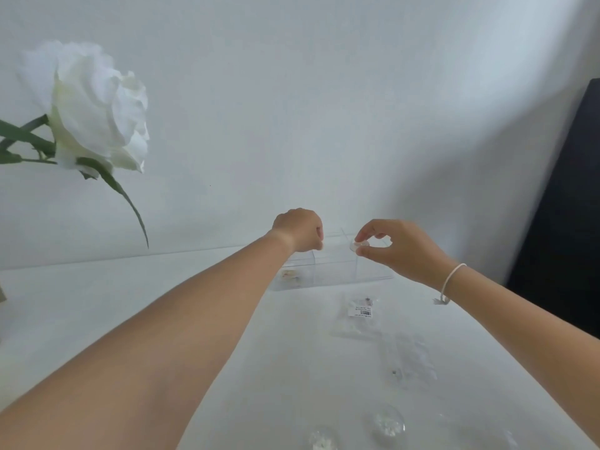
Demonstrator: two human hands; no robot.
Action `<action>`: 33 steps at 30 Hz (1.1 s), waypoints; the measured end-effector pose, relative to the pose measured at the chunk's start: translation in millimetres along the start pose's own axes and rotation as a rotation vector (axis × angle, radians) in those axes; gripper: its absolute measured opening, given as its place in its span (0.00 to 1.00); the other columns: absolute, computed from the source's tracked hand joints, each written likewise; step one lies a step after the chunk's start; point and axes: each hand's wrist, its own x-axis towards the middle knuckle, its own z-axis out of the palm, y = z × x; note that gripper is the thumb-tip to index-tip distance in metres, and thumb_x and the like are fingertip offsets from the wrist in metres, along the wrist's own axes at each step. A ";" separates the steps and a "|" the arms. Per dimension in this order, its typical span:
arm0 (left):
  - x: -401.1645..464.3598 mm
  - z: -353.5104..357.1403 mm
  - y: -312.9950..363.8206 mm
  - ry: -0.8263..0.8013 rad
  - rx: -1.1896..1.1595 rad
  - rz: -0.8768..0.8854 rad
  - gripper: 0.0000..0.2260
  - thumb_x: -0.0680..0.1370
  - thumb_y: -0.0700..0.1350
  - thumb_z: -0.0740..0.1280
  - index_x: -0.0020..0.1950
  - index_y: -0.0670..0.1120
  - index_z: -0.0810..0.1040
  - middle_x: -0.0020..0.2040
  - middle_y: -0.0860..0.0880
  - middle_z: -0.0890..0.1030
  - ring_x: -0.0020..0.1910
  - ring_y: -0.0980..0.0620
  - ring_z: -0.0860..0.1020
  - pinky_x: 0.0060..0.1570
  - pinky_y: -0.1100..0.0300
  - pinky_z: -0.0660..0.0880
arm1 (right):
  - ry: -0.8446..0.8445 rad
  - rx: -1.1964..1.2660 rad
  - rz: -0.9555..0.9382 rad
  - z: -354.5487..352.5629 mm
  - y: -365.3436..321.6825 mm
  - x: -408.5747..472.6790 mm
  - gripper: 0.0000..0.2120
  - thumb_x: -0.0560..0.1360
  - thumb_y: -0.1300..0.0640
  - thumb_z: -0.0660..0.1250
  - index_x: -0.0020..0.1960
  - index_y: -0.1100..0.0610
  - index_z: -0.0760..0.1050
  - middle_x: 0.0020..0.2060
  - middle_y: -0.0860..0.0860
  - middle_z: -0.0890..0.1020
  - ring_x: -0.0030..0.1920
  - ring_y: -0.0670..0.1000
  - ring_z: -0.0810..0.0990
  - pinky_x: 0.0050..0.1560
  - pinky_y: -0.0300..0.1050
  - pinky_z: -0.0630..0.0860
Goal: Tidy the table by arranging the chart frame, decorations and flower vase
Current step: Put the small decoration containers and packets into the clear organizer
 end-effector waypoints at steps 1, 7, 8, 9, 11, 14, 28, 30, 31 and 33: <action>2.7 0.0 1.2 -0.016 0.036 0.003 0.07 0.72 0.43 0.66 0.49 0.48 0.80 0.52 0.51 0.81 0.52 0.49 0.77 0.44 0.59 0.68 | -0.002 -0.005 0.002 1.4 0.6 2.4 0.04 0.71 0.50 0.69 0.44 0.48 0.78 0.44 0.42 0.81 0.50 0.47 0.75 0.40 0.36 0.64; 13.2 3.8 5.5 -0.084 0.176 -0.003 0.10 0.72 0.44 0.67 0.51 0.44 0.79 0.53 0.48 0.82 0.52 0.46 0.79 0.42 0.58 0.71 | 0.009 0.014 0.027 4.7 2.1 13.0 0.03 0.71 0.51 0.70 0.43 0.49 0.77 0.44 0.44 0.81 0.49 0.46 0.74 0.38 0.23 0.64; 13.9 4.4 6.1 -0.091 0.179 -0.004 0.10 0.71 0.44 0.67 0.51 0.45 0.79 0.53 0.48 0.82 0.52 0.46 0.79 0.41 0.58 0.70 | 0.011 0.014 0.030 4.8 2.5 13.8 0.03 0.71 0.51 0.70 0.43 0.49 0.77 0.44 0.44 0.81 0.48 0.46 0.74 0.38 0.21 0.64; 14.2 4.8 6.4 -0.099 0.179 -0.005 0.10 0.71 0.45 0.68 0.51 0.45 0.79 0.53 0.48 0.82 0.51 0.46 0.79 0.40 0.59 0.69 | 0.011 0.011 0.033 4.7 2.8 14.5 0.03 0.70 0.52 0.70 0.42 0.48 0.77 0.42 0.44 0.80 0.48 0.46 0.74 0.39 0.18 0.63; 14.4 5.1 7.0 -0.113 0.184 -0.006 0.10 0.71 0.45 0.68 0.51 0.45 0.79 0.53 0.48 0.81 0.52 0.46 0.79 0.39 0.59 0.69 | 0.013 0.009 0.035 5.1 3.3 16.2 0.03 0.70 0.52 0.70 0.41 0.48 0.76 0.41 0.43 0.80 0.47 0.47 0.74 0.38 0.17 0.62; 14.9 6.7 7.4 -0.128 0.199 -0.004 0.10 0.71 0.45 0.68 0.51 0.45 0.79 0.53 0.48 0.82 0.53 0.47 0.79 0.41 0.58 0.69 | 0.013 0.025 0.045 6.7 3.9 18.9 0.03 0.70 0.53 0.70 0.41 0.48 0.76 0.40 0.42 0.79 0.47 0.47 0.74 0.38 0.17 0.63; 0.4 -3.9 -8.4 0.058 -0.099 0.051 0.08 0.74 0.46 0.64 0.49 0.47 0.81 0.55 0.51 0.81 0.53 0.50 0.77 0.48 0.58 0.73 | 0.015 0.009 0.063 16.3 8.2 37.7 0.03 0.70 0.53 0.70 0.41 0.49 0.77 0.43 0.45 0.79 0.45 0.45 0.73 0.41 0.38 0.66; -12.9 -6.1 -20.3 0.145 -0.226 0.055 0.09 0.74 0.47 0.65 0.52 0.49 0.80 0.58 0.51 0.80 0.57 0.51 0.75 0.51 0.59 0.70 | 0.008 -0.010 0.073 19.6 9.7 42.2 0.02 0.70 0.53 0.70 0.41 0.49 0.77 0.44 0.45 0.80 0.45 0.45 0.74 0.41 0.37 0.67; -20.0 -5.2 -27.3 0.190 -0.291 0.043 0.09 0.74 0.48 0.65 0.53 0.50 0.79 0.59 0.51 0.79 0.58 0.50 0.74 0.52 0.60 0.69 | 0.002 -0.021 0.083 21.0 10.2 44.5 0.02 0.70 0.53 0.69 0.41 0.49 0.77 0.44 0.46 0.80 0.46 0.46 0.74 0.44 0.39 0.69; -34.9 0.2 -41.6 0.273 -0.399 0.009 0.10 0.74 0.49 0.65 0.54 0.51 0.79 0.60 0.52 0.78 0.59 0.51 0.73 0.52 0.61 0.66 | -0.016 -0.054 0.098 24.0 10.2 49.1 0.01 0.70 0.54 0.69 0.42 0.50 0.77 0.45 0.46 0.80 0.49 0.48 0.76 0.51 0.44 0.73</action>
